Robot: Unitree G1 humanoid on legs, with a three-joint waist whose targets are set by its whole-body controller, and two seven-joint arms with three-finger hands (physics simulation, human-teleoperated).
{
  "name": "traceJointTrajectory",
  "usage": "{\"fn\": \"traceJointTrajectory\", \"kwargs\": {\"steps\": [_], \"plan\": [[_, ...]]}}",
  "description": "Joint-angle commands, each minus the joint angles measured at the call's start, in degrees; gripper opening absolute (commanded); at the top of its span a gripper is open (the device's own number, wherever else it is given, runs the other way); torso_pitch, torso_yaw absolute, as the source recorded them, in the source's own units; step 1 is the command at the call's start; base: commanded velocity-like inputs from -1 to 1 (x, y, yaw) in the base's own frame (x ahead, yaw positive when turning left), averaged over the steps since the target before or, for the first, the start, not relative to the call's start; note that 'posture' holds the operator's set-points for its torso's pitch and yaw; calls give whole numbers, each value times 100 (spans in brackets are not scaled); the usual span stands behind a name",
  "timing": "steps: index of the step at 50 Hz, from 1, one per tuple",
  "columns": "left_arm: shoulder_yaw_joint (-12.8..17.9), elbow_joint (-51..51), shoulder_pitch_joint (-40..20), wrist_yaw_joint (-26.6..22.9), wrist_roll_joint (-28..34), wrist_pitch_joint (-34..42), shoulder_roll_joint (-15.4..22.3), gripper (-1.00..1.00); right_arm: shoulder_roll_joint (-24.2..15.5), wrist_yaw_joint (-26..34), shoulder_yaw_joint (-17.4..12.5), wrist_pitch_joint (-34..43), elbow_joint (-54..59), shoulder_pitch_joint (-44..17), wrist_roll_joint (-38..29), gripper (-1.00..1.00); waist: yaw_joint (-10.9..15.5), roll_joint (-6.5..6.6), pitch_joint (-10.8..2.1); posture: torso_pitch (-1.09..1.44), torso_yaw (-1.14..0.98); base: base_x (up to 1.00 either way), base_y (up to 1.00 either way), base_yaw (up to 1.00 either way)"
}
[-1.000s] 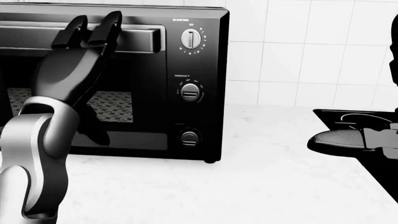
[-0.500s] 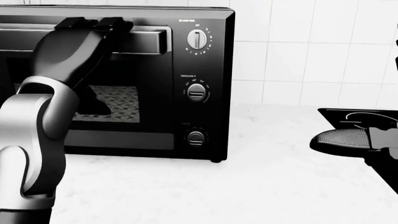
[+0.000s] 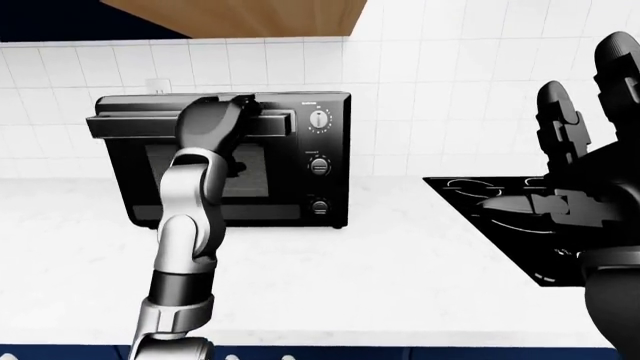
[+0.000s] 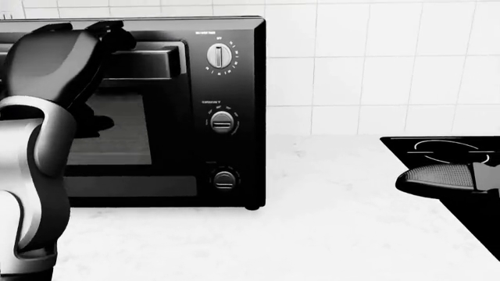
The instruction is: Open the toaster oven door.
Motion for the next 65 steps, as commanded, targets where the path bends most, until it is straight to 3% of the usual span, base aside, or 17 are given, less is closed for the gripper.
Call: {"fn": "traceJointTrajectory", "kwargs": {"steps": [1, 8, 25, 48, 65], "plan": [[86, 5, 208, -575, 85, 219, 38, 20, -53, 21, -10, -148, 7, -102, -18, 100, 15, -72, 117, -63, 0, 0, 0, 0], [177, -788, 749, -741, 34, 199, -33, 18, -63, -36, -29, -104, -27, -116, 42, 100, -12, -63, 95, -63, 0, 0, 0, 0], [318, -3102, 1760, -1975, 273, 81, -316, 17, -39, -11, 3, -156, -18, -77, -3, 100, 55, -130, 110, -63, 0, 0, 0, 0], [469, -5340, 2978, -3132, 248, -297, -709, 25, -65, -102, -9, -132, -56, -83, 94, 100, 140, -236, 164, -63, 0, 0, 0, 0], [772, -6192, 4343, -3445, -112, -1369, -1067, 50, 6, 27, -2, -168, -32, -47, -41, 100, 218, -272, 155, -63, 0, 0, 0, 0]]}}
